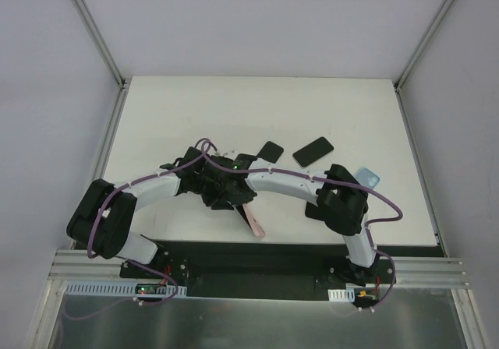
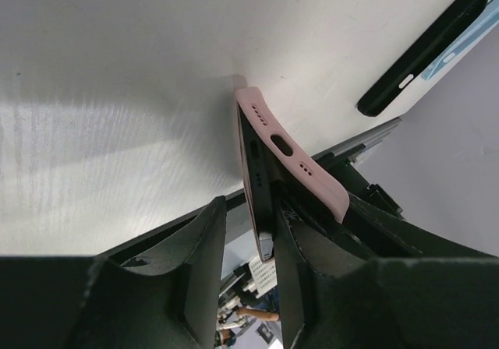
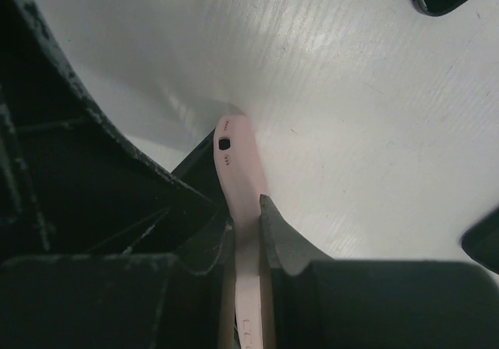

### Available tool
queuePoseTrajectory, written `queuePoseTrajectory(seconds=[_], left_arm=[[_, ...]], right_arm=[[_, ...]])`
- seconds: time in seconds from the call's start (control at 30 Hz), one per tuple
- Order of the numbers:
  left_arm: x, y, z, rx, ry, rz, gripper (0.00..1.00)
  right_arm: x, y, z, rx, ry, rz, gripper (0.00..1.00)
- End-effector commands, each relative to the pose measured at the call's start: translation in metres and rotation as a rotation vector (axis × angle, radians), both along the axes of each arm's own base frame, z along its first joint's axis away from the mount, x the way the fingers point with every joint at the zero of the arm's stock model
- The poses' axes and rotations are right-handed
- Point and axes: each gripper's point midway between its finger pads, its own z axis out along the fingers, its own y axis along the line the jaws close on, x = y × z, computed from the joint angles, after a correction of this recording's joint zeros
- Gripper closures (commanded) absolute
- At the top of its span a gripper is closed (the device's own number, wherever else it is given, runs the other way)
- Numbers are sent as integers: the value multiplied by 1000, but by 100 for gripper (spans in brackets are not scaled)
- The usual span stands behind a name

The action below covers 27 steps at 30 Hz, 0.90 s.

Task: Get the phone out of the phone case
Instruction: Remove the phone case from the phone.

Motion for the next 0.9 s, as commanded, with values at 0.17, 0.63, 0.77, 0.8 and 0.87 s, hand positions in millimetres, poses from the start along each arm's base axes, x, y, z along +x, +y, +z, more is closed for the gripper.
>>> queuePoseTrajectory(seconds=[0.17, 0.63, 0.77, 0.8, 0.87], left_arm=[[-98, 68, -77, 406, 336, -97, 81], [-85, 57, -83, 385, 310, -21, 100], [-82, 60, -82, 396, 279, -5, 100], [-80, 61, -80, 395, 256, 2, 100], [-80, 62, -79, 399, 245, 12, 100]], right_arm=[[62, 66, 153, 504, -341, -95, 99], [62, 66, 152, 536, -312, -111, 99], [69, 50, 154, 552, -304, -151, 99], [71, 43, 161, 568, -311, -160, 99], [79, 28, 155, 557, -315, -190, 99]])
